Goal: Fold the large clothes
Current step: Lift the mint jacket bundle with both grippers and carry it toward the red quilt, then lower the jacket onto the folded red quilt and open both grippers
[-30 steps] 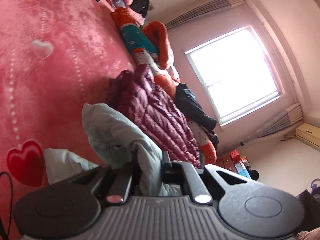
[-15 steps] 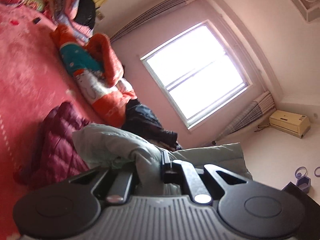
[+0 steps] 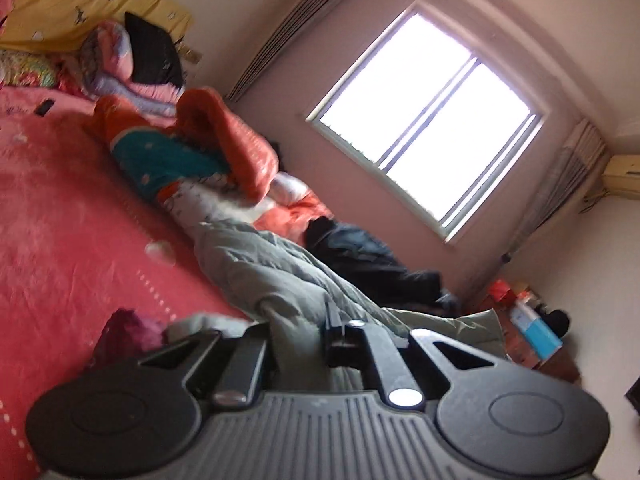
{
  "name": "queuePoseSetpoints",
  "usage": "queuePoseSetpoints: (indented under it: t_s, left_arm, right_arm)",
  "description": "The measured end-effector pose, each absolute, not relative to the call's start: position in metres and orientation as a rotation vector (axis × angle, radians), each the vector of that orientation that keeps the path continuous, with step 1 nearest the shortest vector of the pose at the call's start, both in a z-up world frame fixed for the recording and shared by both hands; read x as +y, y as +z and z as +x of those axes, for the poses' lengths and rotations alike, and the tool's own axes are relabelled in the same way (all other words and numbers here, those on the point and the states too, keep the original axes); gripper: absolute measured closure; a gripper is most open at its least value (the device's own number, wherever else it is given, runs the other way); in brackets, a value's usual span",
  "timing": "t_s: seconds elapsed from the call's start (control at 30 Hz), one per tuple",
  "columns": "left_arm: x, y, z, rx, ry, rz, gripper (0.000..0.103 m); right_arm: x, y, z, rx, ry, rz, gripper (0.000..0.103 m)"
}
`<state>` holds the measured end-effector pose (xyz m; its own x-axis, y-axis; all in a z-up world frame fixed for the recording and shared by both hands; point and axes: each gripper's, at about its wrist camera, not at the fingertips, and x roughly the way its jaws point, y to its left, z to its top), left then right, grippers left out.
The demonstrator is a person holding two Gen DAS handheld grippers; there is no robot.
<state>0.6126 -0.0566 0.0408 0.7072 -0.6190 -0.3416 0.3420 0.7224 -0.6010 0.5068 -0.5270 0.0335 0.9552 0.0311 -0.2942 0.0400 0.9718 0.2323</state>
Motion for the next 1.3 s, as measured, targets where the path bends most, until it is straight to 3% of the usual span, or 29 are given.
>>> queuePoseSetpoints:
  t_s: [0.13, 0.23, 0.3, 0.37, 0.43, 0.6, 0.93, 1.0, 1.3]
  left_arm:
    - [-0.082, -0.022, 0.634, 0.705, -0.464, -0.527, 0.098]
    - [-0.098, -0.039, 0.638, 0.707, -0.428, -0.46, 0.092]
    - [-0.104, -0.041, 0.639, 0.706, -0.411, -0.418, 0.085]
    - [-0.105, -0.037, 0.636, 0.697, -0.405, -0.384, 0.082]
    - [-0.101, -0.032, 0.633, 0.678, -0.391, -0.361, 0.074]
    - [-0.081, -0.022, 0.619, 0.578, -0.327, -0.362, 0.058]
    - [-0.079, -0.02, 0.556, 0.55, -0.324, -0.396, 0.054]
    - [-0.086, -0.024, 0.537, 0.563, -0.348, -0.396, 0.044]
    - [-0.103, -0.052, 0.468, 0.662, -0.373, -0.346, 0.03]
  right_arm:
    - [-0.554, -0.041, 0.54, 0.493, -0.108, 0.325, 0.075]
    - [-0.557, -0.069, 0.546, 0.537, -0.15, 0.281, 0.066]
    - [-0.563, -0.077, 0.546, 0.541, -0.175, 0.292, 0.049]
    - [-0.57, -0.082, 0.544, 0.537, -0.199, 0.295, 0.019]
    - [-0.569, -0.076, 0.547, 0.521, -0.225, 0.312, 0.003]
    - [-0.572, -0.05, 0.527, 0.438, -0.262, 0.383, 0.001]
    - [-0.563, -0.025, 0.438, 0.226, -0.347, 0.392, 0.0]
    - [-0.554, -0.026, 0.417, 0.228, -0.347, 0.382, 0.0]
    - [-0.533, -0.065, 0.379, 0.348, -0.412, 0.437, 0.0]
